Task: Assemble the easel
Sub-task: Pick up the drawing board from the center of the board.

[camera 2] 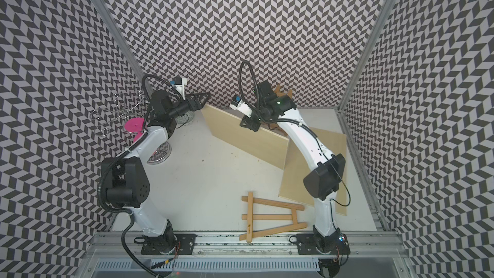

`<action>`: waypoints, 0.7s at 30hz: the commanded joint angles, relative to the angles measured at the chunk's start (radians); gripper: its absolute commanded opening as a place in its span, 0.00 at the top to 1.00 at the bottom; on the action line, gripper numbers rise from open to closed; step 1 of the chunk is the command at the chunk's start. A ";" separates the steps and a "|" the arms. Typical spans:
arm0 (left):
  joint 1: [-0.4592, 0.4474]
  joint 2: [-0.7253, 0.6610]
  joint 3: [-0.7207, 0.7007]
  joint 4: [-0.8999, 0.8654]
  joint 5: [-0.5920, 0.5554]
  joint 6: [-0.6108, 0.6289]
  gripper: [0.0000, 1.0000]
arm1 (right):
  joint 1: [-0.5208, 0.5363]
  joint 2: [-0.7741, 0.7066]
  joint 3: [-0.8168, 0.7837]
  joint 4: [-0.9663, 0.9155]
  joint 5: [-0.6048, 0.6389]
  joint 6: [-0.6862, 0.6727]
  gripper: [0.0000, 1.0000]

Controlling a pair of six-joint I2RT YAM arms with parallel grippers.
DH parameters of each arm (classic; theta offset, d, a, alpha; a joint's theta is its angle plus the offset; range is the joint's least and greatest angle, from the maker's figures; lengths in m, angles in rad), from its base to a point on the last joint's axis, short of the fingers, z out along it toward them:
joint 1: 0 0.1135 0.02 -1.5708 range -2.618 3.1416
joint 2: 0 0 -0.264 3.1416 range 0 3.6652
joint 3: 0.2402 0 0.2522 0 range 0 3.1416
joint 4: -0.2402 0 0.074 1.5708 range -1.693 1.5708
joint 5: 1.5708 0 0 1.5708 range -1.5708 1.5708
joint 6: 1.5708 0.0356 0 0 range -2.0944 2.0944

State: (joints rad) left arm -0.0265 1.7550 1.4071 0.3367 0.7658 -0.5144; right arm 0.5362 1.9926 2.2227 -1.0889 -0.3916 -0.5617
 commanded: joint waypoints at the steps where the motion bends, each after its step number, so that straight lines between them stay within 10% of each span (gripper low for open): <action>1: -0.009 -0.044 -0.017 0.022 0.005 -0.011 0.16 | 0.004 0.015 0.033 -0.018 0.031 0.008 0.75; 21: 0.012 -0.110 0.053 -0.074 -0.087 0.043 0.16 | -0.021 -0.032 -0.008 0.127 0.078 -0.003 1.00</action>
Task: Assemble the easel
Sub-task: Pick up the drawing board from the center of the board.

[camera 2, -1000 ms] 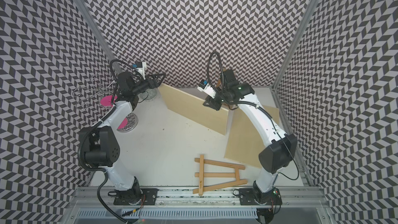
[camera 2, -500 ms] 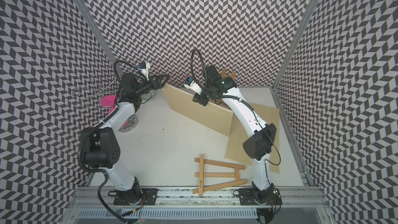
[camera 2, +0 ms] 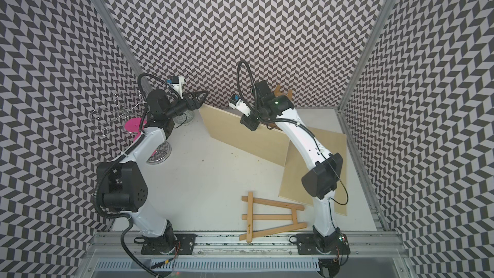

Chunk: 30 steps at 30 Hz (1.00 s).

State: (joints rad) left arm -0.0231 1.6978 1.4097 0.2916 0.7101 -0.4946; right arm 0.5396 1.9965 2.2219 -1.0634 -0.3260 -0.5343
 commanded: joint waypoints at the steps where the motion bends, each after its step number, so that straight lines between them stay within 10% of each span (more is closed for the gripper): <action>1: 0.011 -0.062 0.056 -0.036 -0.045 0.029 0.16 | -0.034 -0.037 0.017 0.104 -0.014 -0.023 1.00; 30: -0.037 -0.083 0.048 0.054 -0.228 0.060 0.16 | -0.242 -0.110 0.218 0.118 -0.041 -0.238 1.00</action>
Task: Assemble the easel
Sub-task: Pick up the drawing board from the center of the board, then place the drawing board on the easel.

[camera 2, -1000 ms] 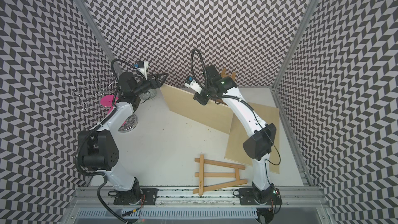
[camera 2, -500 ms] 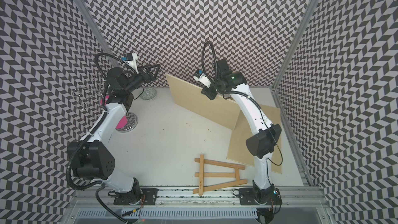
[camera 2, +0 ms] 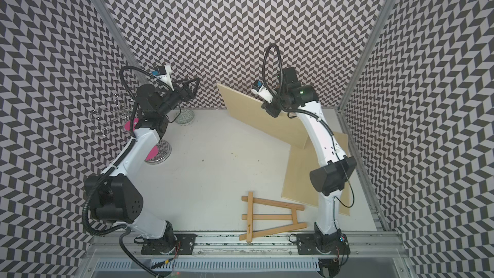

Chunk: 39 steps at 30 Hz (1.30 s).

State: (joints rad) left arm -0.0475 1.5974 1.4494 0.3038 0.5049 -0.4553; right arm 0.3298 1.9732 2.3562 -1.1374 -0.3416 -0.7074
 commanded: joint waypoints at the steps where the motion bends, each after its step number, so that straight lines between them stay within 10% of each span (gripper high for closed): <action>1: -0.016 0.020 0.008 0.043 -0.027 0.021 0.16 | -0.042 -0.088 0.082 0.194 -0.029 -0.070 1.00; 39: -0.055 0.062 -0.065 0.113 -0.053 0.008 0.17 | -0.079 -0.028 0.008 0.292 -0.071 0.072 1.00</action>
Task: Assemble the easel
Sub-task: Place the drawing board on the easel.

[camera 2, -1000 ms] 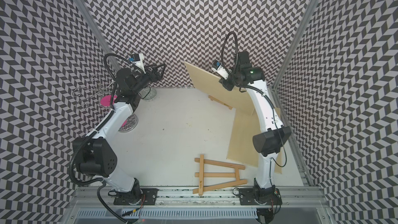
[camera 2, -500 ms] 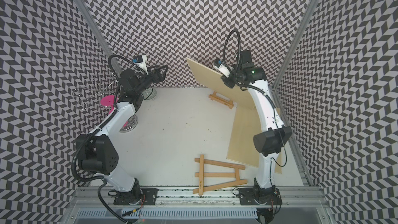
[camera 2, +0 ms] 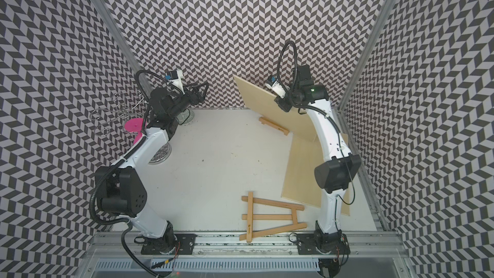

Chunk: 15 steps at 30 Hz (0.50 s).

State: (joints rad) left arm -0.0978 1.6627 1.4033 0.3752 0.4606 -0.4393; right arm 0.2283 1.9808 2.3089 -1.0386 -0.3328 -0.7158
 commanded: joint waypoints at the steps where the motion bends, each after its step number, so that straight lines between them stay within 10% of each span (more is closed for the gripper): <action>1: -0.005 -0.005 -0.026 0.043 -0.014 -0.009 0.17 | 0.033 -0.032 0.055 0.181 -0.080 0.082 1.00; 15: -0.002 -0.026 -0.081 0.065 -0.025 -0.022 0.17 | 0.086 -0.013 0.131 0.169 0.038 0.239 1.00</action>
State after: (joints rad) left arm -0.0978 1.6623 1.3315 0.4038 0.4484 -0.4511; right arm 0.3187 1.9873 2.3516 -1.0523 -0.3321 -0.5419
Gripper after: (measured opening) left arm 0.834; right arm 0.097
